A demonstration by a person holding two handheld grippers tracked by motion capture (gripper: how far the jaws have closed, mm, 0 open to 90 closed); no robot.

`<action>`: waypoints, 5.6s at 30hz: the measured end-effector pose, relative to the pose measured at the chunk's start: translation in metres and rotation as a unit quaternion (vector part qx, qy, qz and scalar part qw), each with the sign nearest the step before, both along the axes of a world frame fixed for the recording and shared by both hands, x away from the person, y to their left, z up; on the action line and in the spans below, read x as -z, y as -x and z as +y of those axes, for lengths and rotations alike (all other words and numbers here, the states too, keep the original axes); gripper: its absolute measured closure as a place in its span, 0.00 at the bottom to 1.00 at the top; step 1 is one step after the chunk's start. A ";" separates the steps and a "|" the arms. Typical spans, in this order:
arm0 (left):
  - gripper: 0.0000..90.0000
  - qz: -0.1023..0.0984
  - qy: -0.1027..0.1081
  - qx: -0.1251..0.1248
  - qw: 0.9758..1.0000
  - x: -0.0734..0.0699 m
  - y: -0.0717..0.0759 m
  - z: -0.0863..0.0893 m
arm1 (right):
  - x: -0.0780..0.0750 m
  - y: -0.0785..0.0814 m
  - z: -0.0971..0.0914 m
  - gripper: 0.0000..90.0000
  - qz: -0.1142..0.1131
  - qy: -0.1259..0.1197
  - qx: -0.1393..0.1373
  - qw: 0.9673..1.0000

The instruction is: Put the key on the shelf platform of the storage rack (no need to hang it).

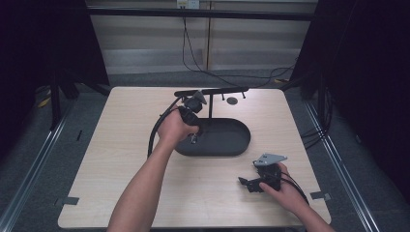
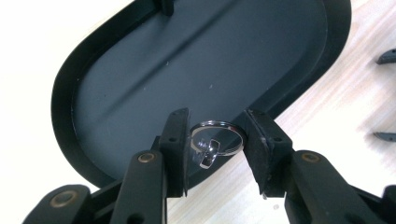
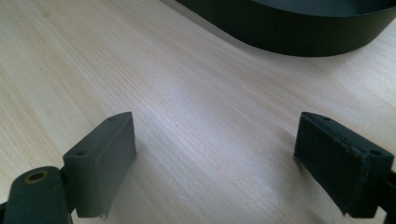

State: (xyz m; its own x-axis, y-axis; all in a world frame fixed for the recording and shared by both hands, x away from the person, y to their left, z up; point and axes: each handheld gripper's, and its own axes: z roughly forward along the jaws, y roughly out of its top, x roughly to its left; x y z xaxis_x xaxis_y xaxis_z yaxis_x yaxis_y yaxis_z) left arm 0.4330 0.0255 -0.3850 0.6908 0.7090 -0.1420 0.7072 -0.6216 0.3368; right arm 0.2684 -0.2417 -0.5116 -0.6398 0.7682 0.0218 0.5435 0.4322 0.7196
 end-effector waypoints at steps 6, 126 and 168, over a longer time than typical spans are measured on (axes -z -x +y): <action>0.69 -0.004 -0.003 -0.005 1.000 0.007 -0.002 0.001 | 0.000 0.000 0.000 0.13 0.000 0.000 0.000 1.000; 0.45 -0.062 0.053 -0.003 0.997 0.028 0.017 0.010 | 0.000 0.000 0.000 0.13 0.000 0.000 -0.001 1.000; 0.32 -0.098 0.087 -0.008 0.991 0.014 0.044 0.065 | 0.000 0.000 0.000 0.13 0.002 0.000 -0.001 1.000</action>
